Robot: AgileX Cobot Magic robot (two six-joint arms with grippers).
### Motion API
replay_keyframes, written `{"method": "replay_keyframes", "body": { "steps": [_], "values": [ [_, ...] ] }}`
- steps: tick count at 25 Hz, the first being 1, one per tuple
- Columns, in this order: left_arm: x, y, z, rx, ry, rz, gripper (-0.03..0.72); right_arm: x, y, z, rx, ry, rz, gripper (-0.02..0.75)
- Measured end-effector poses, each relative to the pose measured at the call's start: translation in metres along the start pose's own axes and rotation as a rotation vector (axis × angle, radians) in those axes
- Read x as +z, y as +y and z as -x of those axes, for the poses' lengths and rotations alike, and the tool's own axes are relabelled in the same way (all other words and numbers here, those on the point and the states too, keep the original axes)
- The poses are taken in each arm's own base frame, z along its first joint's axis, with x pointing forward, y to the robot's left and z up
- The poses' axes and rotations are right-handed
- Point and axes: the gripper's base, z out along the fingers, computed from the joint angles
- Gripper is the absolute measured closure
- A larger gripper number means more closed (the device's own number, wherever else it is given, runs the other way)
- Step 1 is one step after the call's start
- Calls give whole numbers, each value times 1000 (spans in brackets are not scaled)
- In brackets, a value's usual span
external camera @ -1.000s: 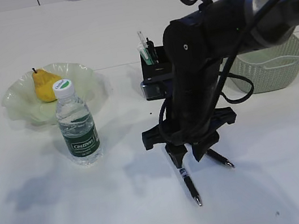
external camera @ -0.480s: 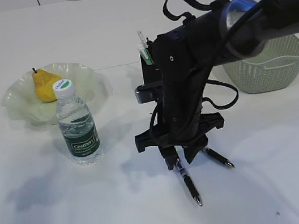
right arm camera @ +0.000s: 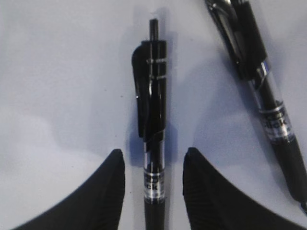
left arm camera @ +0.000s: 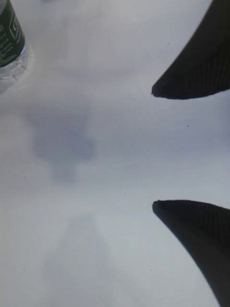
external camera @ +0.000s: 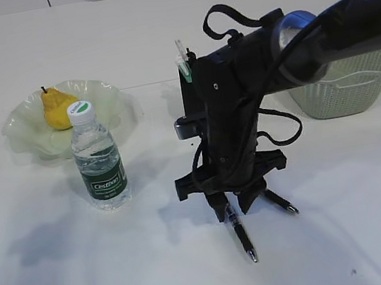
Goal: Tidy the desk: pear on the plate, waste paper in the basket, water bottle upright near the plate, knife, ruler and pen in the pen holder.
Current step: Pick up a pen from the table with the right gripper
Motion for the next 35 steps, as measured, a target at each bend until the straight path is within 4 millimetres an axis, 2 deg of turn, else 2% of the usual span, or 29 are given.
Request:
{"method": "replay_keyframes", "body": {
  "steps": [10,17,29,33,35],
  "values": [
    [0,0,0,1,-1,2,221,9,1,4,5,6,-5,442],
    [0,0,0,3,-1,3,221,9,1,5,0,2,-9,523],
    [0,0,0,3,-2,3,221,10,1,5,1,1,-11,532],
    [0,0,0,3,-4,3,221,10,1,5,0,0,-13,630],
    [0,0,0,3,-4,3,221,10,1,5,0,0,-13,654]
  ]
}}
